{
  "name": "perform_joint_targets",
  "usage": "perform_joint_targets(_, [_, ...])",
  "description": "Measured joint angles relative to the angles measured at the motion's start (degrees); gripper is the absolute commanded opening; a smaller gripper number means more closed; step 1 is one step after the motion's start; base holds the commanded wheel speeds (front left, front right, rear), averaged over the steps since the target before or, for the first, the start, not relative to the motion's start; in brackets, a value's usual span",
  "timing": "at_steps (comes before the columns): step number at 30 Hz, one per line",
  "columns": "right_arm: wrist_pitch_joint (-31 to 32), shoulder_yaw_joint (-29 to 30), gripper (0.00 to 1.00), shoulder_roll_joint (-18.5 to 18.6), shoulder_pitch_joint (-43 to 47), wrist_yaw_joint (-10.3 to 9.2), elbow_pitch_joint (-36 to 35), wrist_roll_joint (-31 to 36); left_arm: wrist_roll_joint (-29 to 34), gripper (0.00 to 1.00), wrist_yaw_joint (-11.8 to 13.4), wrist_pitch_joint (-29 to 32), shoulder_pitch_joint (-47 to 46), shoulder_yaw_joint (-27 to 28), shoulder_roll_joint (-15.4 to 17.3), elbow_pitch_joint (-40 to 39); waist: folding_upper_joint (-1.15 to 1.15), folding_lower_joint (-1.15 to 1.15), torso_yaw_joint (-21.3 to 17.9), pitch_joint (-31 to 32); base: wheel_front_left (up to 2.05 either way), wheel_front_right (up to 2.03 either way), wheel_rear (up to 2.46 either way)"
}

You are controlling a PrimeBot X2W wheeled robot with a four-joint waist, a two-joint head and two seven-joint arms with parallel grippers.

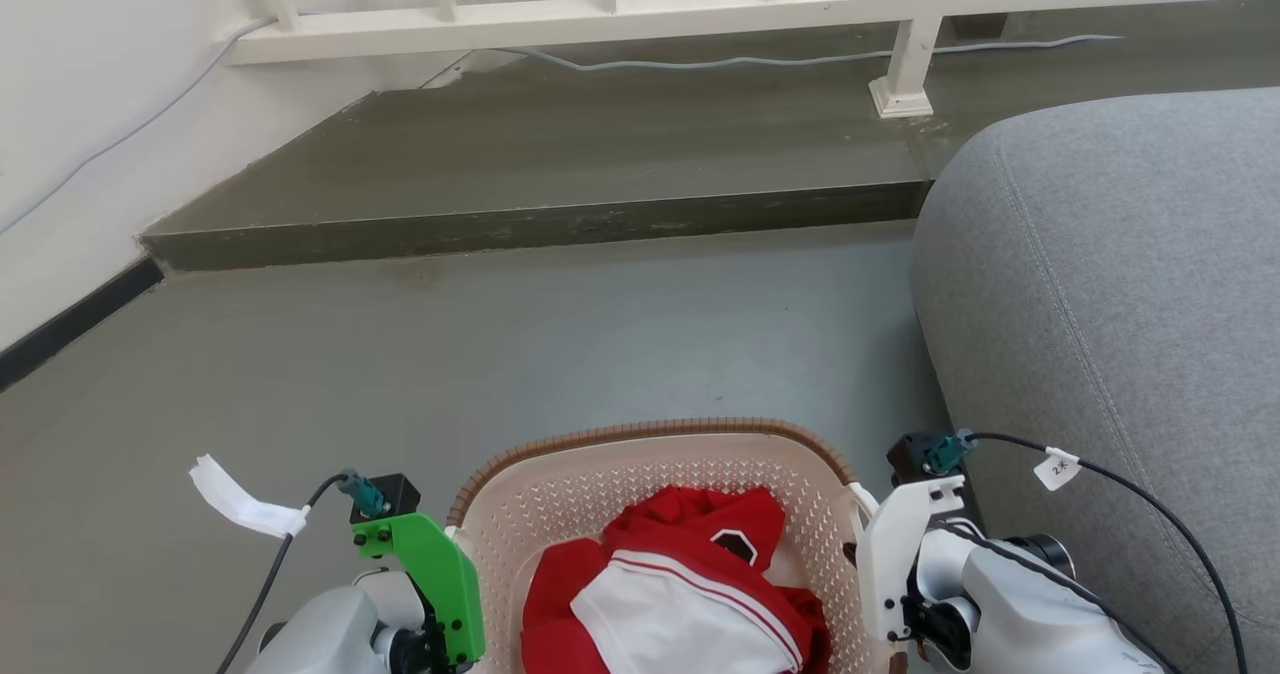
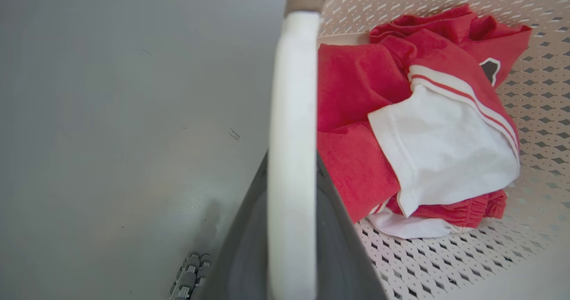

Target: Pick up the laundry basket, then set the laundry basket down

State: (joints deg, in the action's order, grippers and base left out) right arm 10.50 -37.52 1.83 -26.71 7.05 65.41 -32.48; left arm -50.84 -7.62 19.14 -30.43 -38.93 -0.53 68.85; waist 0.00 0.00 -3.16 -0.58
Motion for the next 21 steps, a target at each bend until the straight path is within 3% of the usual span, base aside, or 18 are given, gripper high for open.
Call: perform_joint_targets(21, [0.65, -2.31, 0.0, 0.11, 0.03, -0.01, -0.13, -2.99, -1.37, 0.0, 0.0, 0.81, 0.01, -0.47, 0.13, 0.67, 0.0, 0.0, -0.01, -0.01, 0.0, 0.0, 0.0])
